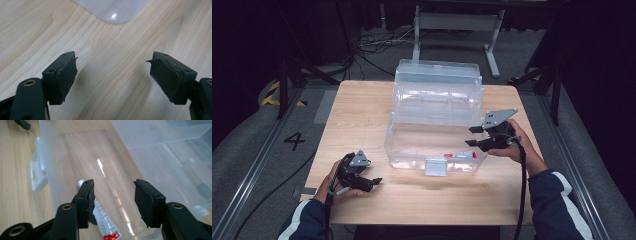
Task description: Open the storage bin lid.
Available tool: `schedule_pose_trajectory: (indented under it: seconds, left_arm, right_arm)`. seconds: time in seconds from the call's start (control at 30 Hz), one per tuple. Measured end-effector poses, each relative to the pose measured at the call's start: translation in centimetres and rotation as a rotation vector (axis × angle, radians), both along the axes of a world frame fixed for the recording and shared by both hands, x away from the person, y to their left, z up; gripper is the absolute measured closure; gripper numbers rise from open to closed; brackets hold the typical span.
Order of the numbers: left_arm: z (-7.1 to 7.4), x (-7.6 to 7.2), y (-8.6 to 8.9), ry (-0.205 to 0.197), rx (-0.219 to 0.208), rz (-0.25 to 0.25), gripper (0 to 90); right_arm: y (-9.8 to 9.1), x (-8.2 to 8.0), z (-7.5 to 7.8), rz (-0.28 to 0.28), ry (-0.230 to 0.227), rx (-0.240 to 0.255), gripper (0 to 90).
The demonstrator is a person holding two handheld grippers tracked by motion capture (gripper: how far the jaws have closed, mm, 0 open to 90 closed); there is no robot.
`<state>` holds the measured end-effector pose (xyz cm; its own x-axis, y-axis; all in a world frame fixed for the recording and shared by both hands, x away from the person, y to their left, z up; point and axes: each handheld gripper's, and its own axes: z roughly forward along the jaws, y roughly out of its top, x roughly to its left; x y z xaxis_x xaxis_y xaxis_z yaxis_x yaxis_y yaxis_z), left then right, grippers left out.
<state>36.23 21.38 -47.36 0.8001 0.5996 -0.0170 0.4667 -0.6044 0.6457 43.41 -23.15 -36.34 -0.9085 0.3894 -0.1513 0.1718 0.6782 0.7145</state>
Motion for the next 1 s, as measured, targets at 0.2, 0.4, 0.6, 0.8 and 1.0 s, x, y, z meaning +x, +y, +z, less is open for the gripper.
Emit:
schedule_pose_trajectory:
  seconds: [0.2, 0.4, 0.6, 0.8, 1.0]
  left_arm:
    - [2.6, 0.1, -0.5, -0.065, -0.026, 0.005, 23.5]
    - [5.1, -0.2, -0.9, -0.135, -0.046, -0.008, 23.5]
    - [7.6, -0.8, -2.4, -0.202, -0.044, -0.065, 24.4]
    - [8.5, -0.1, -3.6, -0.207, -0.071, -0.082, 24.1]
    - [8.6, 0.6, -5.3, -0.190, -0.072, -0.131, 24.4]
  right_arm:
    - [-0.4, 0.8, 1.8, -0.030, -0.057, 0.030, 48.8]
    - [-0.5, 1.8, 3.6, -0.057, -0.099, 0.055, 46.2]
    - [-0.1, 3.6, 5.5, -0.083, -0.123, 0.075, 44.5]
    - [1.0, 4.8, 6.9, -0.090, -0.155, 0.036, 44.2]
    - [2.3, 7.3, 7.1, -0.096, -0.148, -0.029, 44.9]
